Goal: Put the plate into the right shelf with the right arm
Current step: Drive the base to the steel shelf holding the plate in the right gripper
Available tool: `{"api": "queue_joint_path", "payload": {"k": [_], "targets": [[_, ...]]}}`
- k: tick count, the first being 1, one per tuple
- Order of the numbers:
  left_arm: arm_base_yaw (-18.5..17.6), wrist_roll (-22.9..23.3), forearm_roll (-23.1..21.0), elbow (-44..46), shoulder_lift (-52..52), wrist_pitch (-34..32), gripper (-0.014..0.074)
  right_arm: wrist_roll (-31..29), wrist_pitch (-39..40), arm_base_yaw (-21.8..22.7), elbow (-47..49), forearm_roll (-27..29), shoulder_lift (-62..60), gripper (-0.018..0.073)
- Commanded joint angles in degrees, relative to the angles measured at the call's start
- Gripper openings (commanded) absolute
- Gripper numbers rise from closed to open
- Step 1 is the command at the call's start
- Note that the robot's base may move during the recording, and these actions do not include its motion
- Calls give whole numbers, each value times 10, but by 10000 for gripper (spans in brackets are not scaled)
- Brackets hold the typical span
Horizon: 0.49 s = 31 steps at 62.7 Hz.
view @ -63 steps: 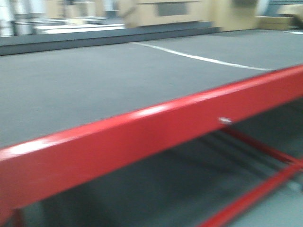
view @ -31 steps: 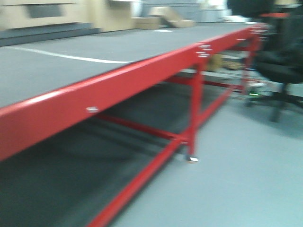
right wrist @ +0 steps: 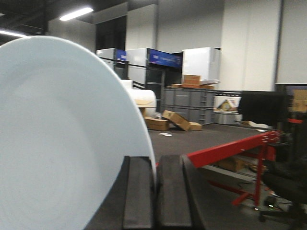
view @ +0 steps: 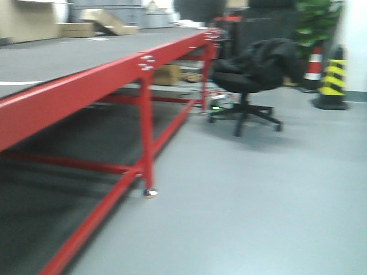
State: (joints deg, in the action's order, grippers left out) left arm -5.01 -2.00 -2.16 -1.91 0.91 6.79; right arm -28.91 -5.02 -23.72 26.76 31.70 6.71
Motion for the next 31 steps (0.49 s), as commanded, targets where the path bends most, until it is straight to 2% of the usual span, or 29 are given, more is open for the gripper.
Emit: {"api": "queue_joint_path", "payload": {"k": [1, 31], "targets": [[-3, 2, -2, -5, 3, -49, -47, 2, 47, 4, 17, 6, 9, 65], [-3, 2, -2, -5, 3, -49, -47, 2, 47, 4, 17, 6, 9, 65]]}}
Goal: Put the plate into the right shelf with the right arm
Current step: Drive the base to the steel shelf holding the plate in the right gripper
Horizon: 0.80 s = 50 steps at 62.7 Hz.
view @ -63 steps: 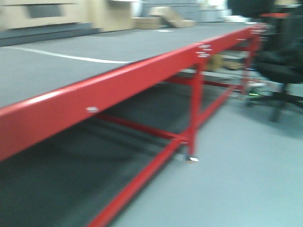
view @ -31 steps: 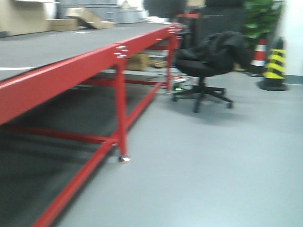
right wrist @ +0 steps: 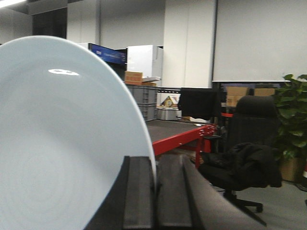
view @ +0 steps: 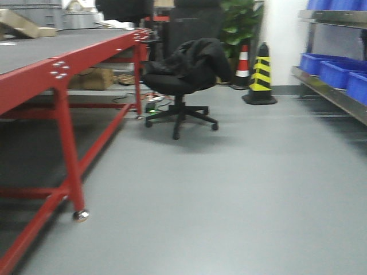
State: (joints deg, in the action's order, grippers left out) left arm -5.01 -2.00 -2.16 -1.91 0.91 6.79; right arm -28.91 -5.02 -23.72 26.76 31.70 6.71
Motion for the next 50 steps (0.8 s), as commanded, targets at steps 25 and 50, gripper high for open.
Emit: {"api": "queue_joint_path", "payload": {"k": [25, 50], "targets": [[-3, 2, -2, -5, 3, -49, -47, 2, 50, 4, 17, 6, 9, 65], [-3, 2, -2, -5, 3, -49, -47, 2, 47, 4, 17, 6, 9, 65]]}}
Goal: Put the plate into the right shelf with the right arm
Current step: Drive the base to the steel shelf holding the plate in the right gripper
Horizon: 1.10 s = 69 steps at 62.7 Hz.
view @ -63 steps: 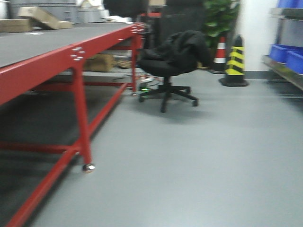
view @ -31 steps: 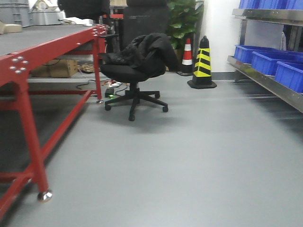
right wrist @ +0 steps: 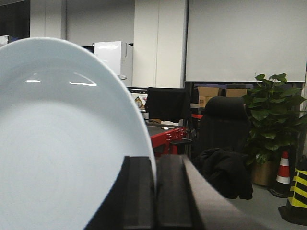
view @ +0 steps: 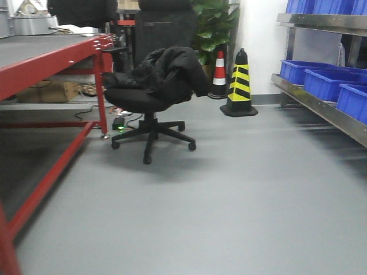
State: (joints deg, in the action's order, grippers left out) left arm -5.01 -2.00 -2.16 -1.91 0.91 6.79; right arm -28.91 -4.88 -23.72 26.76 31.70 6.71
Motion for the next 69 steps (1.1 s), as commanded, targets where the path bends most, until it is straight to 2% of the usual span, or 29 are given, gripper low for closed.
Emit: {"api": "queue_joint_path", "payload": {"k": [1, 69], "targets": [[-3, 2, -2, -5, 3, -49, -47, 2, 45, 4, 17, 6, 9, 65], [-3, 2, -2, -5, 3, -49, -47, 2, 45, 4, 17, 6, 9, 65]]}}
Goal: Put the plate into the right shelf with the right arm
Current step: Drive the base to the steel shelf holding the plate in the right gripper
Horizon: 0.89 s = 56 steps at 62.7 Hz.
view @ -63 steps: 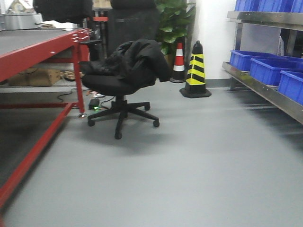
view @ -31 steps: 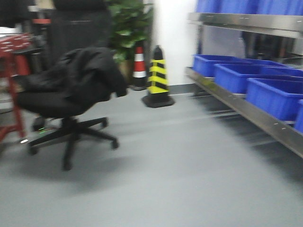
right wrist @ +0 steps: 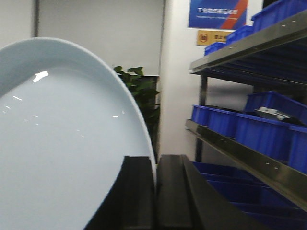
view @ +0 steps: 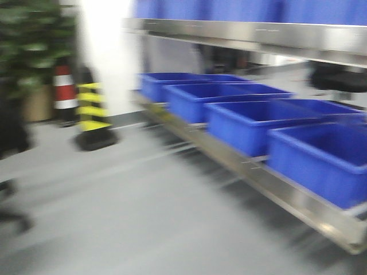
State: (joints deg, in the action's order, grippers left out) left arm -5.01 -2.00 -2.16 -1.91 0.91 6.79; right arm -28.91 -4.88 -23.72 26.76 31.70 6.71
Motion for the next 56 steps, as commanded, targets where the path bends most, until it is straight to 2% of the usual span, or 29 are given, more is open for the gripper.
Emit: {"api": "queue_joint_path", "payload": {"k": [1, 56], "targets": [[-3, 2, -2, -5, 3, -49, -47, 2, 45, 4, 17, 6, 9, 65], [-3, 2, -2, -5, 3, -49, -47, 2, 45, 4, 17, 6, 9, 65]]}}
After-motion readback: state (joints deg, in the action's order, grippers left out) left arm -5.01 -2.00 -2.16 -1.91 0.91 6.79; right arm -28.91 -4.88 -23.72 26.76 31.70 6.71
